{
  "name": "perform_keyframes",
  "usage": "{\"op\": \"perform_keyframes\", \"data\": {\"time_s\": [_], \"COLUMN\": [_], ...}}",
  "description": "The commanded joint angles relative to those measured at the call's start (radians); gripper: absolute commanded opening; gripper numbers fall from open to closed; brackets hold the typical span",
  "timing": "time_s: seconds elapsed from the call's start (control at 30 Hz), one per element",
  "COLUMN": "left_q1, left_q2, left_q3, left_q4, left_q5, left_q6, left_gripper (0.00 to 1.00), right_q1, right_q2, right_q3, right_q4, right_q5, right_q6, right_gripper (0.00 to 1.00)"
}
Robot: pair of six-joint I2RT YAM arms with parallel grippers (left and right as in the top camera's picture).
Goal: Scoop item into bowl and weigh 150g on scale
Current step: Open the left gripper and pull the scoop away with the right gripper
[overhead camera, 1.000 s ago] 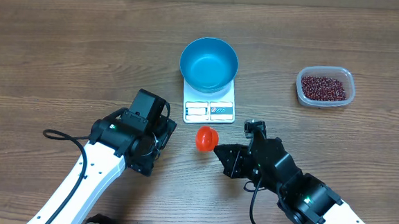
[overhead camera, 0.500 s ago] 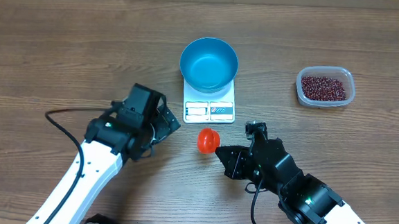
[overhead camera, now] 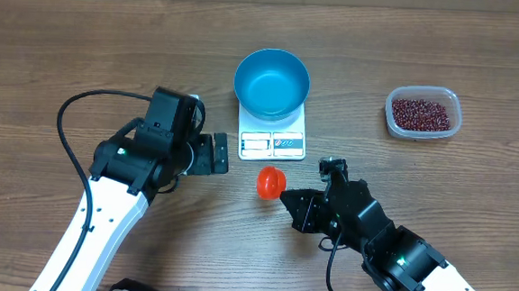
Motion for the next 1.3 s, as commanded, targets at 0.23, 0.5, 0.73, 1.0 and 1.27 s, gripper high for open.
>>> {"op": "perform_keyframes", "data": {"time_s": [0.23, 0.5, 0.73, 1.0, 1.27], "left_q1": [0.005, 0.004, 0.004, 0.006, 0.006], "left_q2": [0.005, 0.005, 0.005, 0.005, 0.005], "left_q3": [0.024, 0.024, 0.024, 0.024, 0.024], "left_q4": [-0.02, -0.017, -0.002, -0.003, -0.003], "left_q5": [-0.083, -0.011, 0.269, 0.285, 0.207], "left_q6": [0.153, 0.307, 0.67, 0.74, 0.733], "left_gripper": [1.0, 1.0, 1.0, 1.0, 1.0], "right_q1": [-0.005, -0.021, -0.101, -0.197, -0.244], "right_q2": [-0.016, -0.018, -0.08, -0.215, -0.235], "right_q3": [0.025, 0.026, 0.026, 0.039, 0.087], "right_q4": [0.006, -0.006, -0.08, -0.215, -0.334], "right_q5": [0.014, 0.015, 0.018, 0.003, 0.003], "right_q6": [-0.008, -0.092, -0.171, -0.229, -0.251], "right_gripper": [0.04, 0.04, 0.04, 0.04, 0.04]}}
